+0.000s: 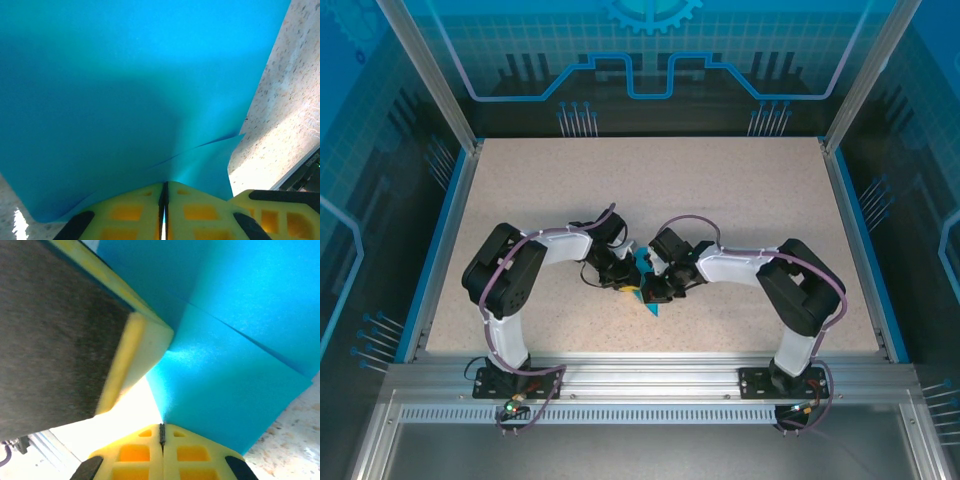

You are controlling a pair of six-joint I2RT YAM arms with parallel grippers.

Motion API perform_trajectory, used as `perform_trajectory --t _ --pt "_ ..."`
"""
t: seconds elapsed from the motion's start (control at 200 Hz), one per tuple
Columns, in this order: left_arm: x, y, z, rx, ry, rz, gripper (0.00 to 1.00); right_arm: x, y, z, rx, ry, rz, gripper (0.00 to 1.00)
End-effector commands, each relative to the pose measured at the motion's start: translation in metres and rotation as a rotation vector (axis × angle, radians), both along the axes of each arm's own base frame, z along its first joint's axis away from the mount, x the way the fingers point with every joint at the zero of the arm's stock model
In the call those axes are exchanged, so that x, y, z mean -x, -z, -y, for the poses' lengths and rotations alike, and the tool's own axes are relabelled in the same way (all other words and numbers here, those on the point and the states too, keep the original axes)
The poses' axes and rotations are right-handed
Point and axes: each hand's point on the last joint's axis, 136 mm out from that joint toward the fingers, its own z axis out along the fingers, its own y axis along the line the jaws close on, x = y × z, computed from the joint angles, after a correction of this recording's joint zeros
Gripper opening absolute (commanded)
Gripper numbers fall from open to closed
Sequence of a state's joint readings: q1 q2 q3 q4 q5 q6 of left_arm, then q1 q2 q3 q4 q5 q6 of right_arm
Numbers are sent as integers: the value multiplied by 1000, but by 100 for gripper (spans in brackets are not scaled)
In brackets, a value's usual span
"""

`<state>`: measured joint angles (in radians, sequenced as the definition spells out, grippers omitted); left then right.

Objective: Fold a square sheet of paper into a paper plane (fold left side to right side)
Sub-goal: Third fold the triangle at the center of the table.

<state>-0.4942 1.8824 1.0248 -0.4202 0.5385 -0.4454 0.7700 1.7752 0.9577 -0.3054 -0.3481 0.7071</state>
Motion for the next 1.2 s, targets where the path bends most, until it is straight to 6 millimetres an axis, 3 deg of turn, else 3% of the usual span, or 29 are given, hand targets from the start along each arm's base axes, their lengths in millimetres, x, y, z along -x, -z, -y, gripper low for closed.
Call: perform_trajectory --t 0.0,0.61,0.865,1.195 --pt "27 41 -27 -184 20 -83 13 7 7 4 58 -20 -27 2" --pt "27 44 -29 -196 24 -84 13 20 14 15 117 -45 -56 3" --pt "26 43 -29 -196 24 -83 13 8 -20 3 47 -43 28 4" --pt "26 42 -29 -197 26 -81 13 15 -14 -17 30 -74 13 4"
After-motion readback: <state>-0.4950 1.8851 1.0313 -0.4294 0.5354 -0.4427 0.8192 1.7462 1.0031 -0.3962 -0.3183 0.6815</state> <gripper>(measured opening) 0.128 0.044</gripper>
